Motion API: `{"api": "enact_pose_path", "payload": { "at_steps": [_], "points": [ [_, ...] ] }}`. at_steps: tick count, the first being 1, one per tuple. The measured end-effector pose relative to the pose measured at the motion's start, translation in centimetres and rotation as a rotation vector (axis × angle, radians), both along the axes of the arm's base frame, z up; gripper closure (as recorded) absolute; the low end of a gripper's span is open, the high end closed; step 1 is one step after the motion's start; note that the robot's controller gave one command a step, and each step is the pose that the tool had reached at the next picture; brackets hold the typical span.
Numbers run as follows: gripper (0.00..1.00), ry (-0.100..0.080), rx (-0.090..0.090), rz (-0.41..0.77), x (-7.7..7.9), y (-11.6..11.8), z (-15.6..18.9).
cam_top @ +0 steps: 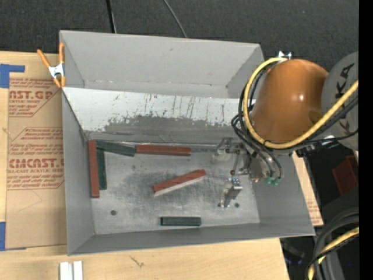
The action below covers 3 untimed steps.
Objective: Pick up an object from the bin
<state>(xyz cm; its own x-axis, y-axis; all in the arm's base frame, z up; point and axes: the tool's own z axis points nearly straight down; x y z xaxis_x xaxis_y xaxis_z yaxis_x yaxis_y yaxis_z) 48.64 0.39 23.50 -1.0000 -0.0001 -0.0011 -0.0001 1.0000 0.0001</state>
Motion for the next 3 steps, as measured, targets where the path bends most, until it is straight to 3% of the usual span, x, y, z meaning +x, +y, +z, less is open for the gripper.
{"api": "enact_pose_path", "payload": {
  "at_steps": [1,2,3],
  "points": [
    [0.00,-0.007,0.001,0.002,3.4,0.9,-7.0],
    [0.00,0.004,0.000,0.060,3.6,1.0,-12.7],
    [1.00,-0.036,0.001,-0.039,4.6,2.3,-15.6]
  ]
}}
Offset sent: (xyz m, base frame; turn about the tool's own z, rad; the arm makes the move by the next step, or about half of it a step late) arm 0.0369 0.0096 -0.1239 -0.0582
